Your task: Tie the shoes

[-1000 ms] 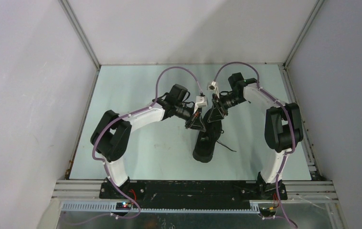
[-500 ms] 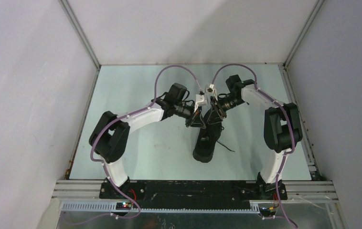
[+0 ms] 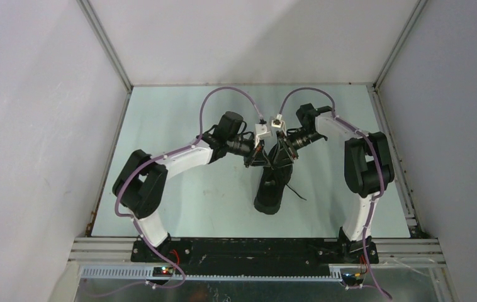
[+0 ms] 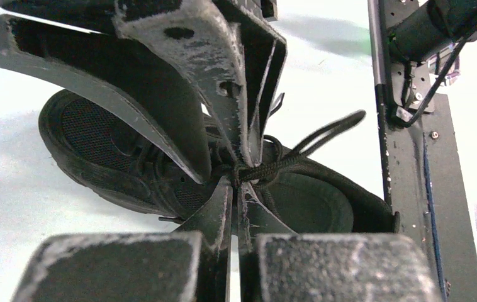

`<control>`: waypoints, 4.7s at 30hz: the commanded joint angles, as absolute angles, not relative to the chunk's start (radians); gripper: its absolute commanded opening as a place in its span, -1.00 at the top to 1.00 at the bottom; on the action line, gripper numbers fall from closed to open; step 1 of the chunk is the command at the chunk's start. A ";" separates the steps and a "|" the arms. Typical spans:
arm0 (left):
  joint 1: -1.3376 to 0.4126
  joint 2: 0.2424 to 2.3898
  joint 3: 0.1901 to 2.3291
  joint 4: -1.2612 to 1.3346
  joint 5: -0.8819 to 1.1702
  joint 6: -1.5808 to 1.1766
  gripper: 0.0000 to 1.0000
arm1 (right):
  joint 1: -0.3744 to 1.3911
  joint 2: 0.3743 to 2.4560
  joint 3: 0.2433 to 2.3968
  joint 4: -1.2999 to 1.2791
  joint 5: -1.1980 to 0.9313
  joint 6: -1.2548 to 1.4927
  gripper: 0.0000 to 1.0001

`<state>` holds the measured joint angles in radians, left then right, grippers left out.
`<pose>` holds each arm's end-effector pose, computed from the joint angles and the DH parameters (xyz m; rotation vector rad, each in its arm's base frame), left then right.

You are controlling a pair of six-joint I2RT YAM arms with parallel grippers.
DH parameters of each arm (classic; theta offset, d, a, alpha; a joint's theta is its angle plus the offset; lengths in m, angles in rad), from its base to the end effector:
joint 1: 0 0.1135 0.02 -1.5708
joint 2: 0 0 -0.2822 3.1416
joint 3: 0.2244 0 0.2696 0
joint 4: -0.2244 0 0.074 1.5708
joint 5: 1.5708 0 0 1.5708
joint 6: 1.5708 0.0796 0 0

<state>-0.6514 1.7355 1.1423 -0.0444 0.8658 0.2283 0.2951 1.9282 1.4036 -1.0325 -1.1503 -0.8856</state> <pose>0.2962 -0.3020 0.2199 1.3557 1.7163 -1.1878 0.3403 0.1794 0.1917 -1.3405 1.9815 1.4789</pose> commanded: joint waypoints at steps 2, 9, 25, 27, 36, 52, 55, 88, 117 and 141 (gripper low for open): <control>-0.654 1.694 1.146 0.009 0.817 0.244 1.00 | 0.294 1.965 1.456 -1.137 -1.245 -0.954 0.23; -0.669 1.706 1.147 0.040 0.799 0.213 1.00 | 0.277 1.999 1.488 -1.191 -1.287 -0.989 0.20; -0.677 1.697 1.137 0.056 0.835 0.178 1.00 | 0.274 2.011 1.470 -1.163 -1.322 -0.937 0.25; -0.678 1.697 1.134 0.065 0.850 0.164 1.00 | 0.274 2.002 1.457 -1.128 -1.320 -0.907 0.31; -0.677 1.694 1.129 0.060 0.860 0.162 0.99 | 0.247 1.994 1.445 -1.074 -1.339 -0.846 0.89; -0.678 1.669 1.138 0.016 0.765 0.179 -0.05 | 0.200 1.918 1.371 -0.917 -1.299 -0.680 1.00; -0.674 1.646 1.186 -0.085 0.701 0.261 -0.13 | 0.203 1.917 1.371 -0.934 -1.295 -0.682 1.00; -1.078 1.798 1.521 -0.560 0.178 1.324 -0.16 | 0.195 1.925 1.372 -0.928 -1.269 -0.610 1.00; -1.088 1.745 1.461 -0.473 0.046 1.157 1.00 | 0.179 1.920 1.365 -0.947 -1.246 -0.611 1.00; -0.823 1.520 1.129 -0.408 0.251 0.697 1.00 | 0.082 1.697 1.192 -0.913 -1.029 -0.499 1.00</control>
